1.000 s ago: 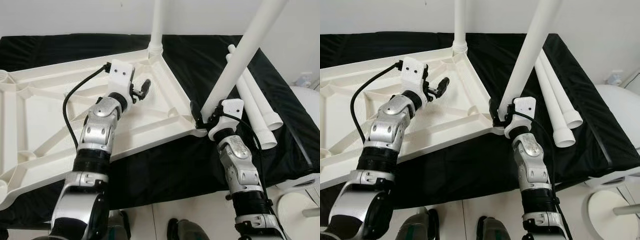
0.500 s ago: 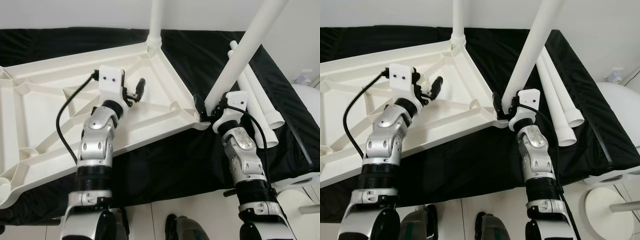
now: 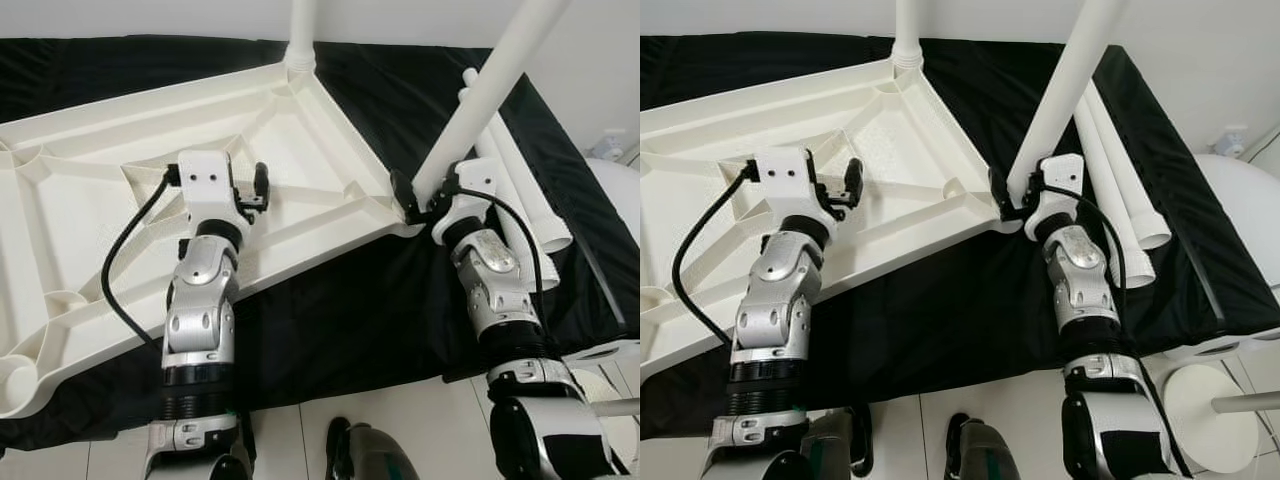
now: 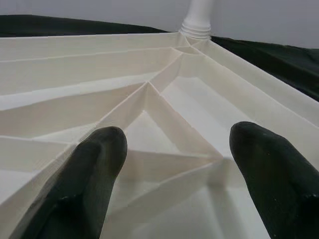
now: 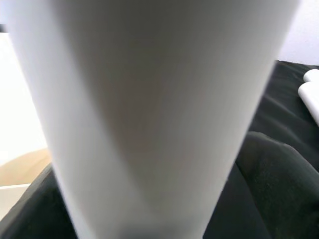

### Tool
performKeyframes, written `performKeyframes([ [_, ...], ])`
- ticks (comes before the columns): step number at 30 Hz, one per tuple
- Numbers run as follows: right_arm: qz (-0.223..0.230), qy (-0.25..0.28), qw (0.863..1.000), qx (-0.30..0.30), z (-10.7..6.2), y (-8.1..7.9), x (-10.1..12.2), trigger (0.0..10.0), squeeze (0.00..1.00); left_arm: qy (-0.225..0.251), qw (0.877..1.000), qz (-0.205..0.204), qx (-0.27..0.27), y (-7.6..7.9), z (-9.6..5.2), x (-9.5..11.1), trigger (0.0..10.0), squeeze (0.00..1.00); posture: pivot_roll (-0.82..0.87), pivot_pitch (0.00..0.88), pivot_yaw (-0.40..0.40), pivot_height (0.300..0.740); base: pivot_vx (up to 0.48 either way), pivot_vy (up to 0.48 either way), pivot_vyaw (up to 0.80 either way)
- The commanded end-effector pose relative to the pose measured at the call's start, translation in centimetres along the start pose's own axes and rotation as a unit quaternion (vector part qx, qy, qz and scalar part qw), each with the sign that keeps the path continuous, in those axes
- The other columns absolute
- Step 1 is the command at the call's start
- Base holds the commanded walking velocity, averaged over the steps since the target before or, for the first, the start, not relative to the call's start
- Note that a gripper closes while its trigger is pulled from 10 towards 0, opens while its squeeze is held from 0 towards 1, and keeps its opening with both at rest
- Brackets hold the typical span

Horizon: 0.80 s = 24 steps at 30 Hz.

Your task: Building children table

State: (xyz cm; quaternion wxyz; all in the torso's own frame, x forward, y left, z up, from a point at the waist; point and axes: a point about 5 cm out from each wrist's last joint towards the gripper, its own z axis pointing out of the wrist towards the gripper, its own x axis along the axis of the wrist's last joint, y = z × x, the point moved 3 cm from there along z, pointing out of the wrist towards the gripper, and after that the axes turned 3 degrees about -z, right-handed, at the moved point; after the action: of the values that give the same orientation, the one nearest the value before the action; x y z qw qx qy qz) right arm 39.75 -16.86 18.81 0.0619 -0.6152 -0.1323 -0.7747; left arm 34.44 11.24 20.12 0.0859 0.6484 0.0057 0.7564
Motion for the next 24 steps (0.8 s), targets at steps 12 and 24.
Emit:
performKeyframes([
  [12,0.007,-0.026,1.000,0.003,1.8,0.4,-0.6,10.0,0.00,-0.005,0.999,0.014,-0.038,0.8,-1.0,1.3,10.0,0.00,0.07,0.240,-0.072,0.740,0.000,0.000,0.00],
  [24,0.027,0.023,0.999,0.014,2.7,-0.1,1.1,10.0,0.00,-0.012,0.999,0.018,-0.044,1.0,-1.0,1.8,10.0,0.00,0.07,0.230,-0.076,0.740,0.000,0.000,0.00],
])
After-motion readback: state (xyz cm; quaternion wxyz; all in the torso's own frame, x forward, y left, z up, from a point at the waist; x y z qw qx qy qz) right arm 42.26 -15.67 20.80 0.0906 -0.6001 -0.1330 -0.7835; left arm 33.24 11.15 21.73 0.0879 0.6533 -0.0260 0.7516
